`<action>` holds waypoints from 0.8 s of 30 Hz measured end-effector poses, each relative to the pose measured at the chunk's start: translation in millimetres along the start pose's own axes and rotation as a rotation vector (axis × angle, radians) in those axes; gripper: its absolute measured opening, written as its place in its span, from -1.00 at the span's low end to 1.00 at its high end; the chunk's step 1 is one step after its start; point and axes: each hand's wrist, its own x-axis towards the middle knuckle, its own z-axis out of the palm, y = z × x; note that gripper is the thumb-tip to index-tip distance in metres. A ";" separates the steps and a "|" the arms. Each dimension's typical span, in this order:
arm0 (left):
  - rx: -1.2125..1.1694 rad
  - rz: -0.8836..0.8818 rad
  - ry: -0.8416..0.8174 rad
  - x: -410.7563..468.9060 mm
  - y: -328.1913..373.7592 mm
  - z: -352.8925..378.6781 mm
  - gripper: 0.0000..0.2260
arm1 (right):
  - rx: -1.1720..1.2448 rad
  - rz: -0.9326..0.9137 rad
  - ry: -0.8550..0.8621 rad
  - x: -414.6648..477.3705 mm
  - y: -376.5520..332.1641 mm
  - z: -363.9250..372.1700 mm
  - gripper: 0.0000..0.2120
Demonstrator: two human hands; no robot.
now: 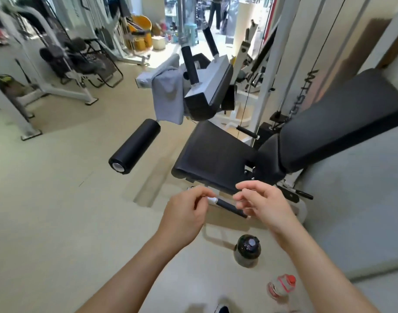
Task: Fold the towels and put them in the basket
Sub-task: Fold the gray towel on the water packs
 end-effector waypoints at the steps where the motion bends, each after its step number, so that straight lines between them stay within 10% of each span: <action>1: 0.027 -0.001 0.004 20.4 0.6 0.5 -0.80 | 0.000 -0.008 -0.010 21.8 -8.2 -0.3 -0.84; 14: 0.099 -0.210 0.186 239.2 -78.2 -48.6 -0.76 | -0.254 -0.102 -0.313 243.6 -72.6 119.6 -0.50; 24: 0.123 -0.345 0.076 392.0 -211.7 -108.6 -0.61 | -0.048 0.197 0.056 401.2 -64.7 238.7 -0.30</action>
